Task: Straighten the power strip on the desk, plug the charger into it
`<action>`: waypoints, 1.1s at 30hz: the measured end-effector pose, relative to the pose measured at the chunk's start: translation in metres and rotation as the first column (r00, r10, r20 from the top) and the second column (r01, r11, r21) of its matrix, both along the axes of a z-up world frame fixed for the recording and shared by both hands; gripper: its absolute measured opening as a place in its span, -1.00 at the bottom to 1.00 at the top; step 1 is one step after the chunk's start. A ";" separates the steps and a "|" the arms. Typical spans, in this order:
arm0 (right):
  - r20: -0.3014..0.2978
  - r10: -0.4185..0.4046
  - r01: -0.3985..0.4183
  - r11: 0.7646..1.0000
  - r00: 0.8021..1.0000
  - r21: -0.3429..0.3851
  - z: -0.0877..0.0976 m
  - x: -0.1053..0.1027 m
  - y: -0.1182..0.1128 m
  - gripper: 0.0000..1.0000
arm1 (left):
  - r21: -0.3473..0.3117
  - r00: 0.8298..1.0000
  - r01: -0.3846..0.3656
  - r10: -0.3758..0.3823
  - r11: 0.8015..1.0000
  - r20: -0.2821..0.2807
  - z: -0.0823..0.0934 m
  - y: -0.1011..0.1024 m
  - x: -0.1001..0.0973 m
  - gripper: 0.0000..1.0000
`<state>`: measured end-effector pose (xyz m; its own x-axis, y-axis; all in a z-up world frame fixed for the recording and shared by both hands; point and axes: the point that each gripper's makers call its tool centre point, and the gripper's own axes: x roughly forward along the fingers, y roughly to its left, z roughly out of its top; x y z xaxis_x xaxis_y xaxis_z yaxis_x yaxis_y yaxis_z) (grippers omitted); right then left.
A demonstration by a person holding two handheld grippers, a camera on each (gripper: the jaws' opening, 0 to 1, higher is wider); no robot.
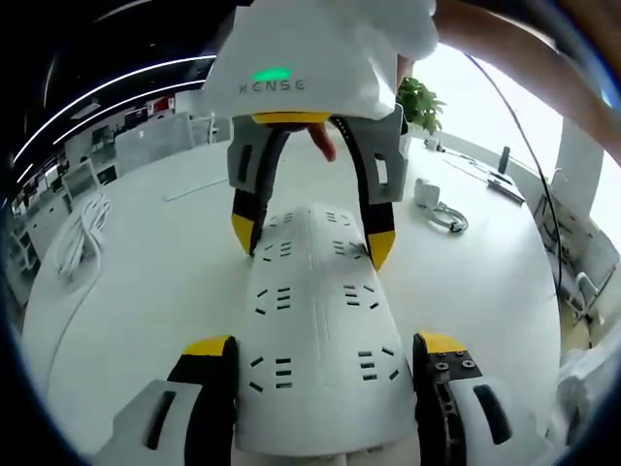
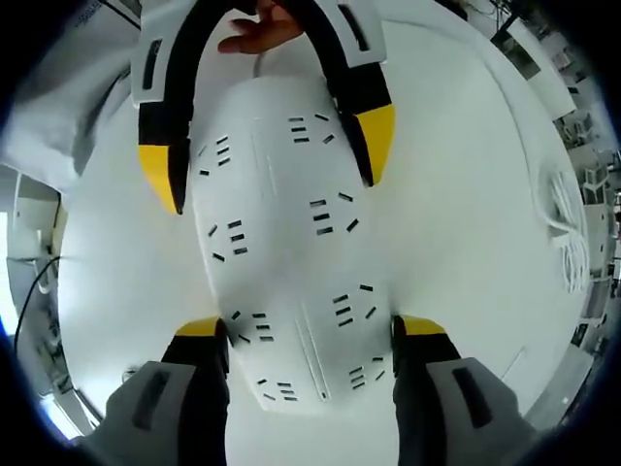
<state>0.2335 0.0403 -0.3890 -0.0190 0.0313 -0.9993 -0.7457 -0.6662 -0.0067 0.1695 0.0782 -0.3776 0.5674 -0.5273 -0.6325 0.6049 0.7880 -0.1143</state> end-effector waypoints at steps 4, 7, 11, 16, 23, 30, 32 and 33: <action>-0.003 -0.008 0.008 1.000 1.000 0.006 0.000 -0.001 0.000 0.35 | 0.002 1.000 0.007 -0.007 1.000 -0.001 0.000 0.000 0.000 0.50; -0.003 -0.012 0.012 1.000 1.000 0.008 0.000 -0.001 0.000 0.35 | 0.004 1.000 0.009 -0.009 1.000 -0.002 0.000 0.000 0.000 0.50; -0.006 -0.019 0.019 1.000 1.000 0.012 0.000 -0.002 -0.001 0.35 | 0.004 1.000 0.012 -0.012 1.000 -0.002 0.000 0.000 0.000 0.50; -0.006 -0.032 0.032 0.999 0.999 0.013 0.000 -0.002 -0.002 0.35 | 0.004 1.000 0.019 -0.019 1.000 -0.002 0.000 0.000 0.000 0.50; -0.014 -0.073 0.073 0.997 0.997 0.026 0.000 -0.004 -0.006 0.35 | 0.009 0.999 0.033 -0.033 0.999 -0.003 -0.001 -0.001 0.000 0.50; -0.017 -0.101 0.102 0.994 0.995 0.031 0.001 -0.005 -0.009 0.35 | 0.013 0.999 0.043 -0.043 0.999 -0.003 -0.001 -0.002 0.000 0.50; -0.017 -0.109 0.110 0.993 0.994 0.031 0.001 -0.006 -0.010 0.35 | 0.016 0.999 0.049 -0.049 0.999 -0.004 -0.001 -0.003 0.000 0.50; -0.017 -0.113 0.114 0.993 0.993 0.032 0.001 -0.006 -0.010 0.35 | 0.017 0.999 0.051 -0.051 0.999 -0.005 -0.001 -0.003 0.000 0.50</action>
<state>0.2271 0.0298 -0.3883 -0.0283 0.0668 -0.9974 -0.8168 -0.5767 -0.0155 0.1697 0.0750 -0.3790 0.5370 -0.5445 -0.6443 0.6440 0.7579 -0.1038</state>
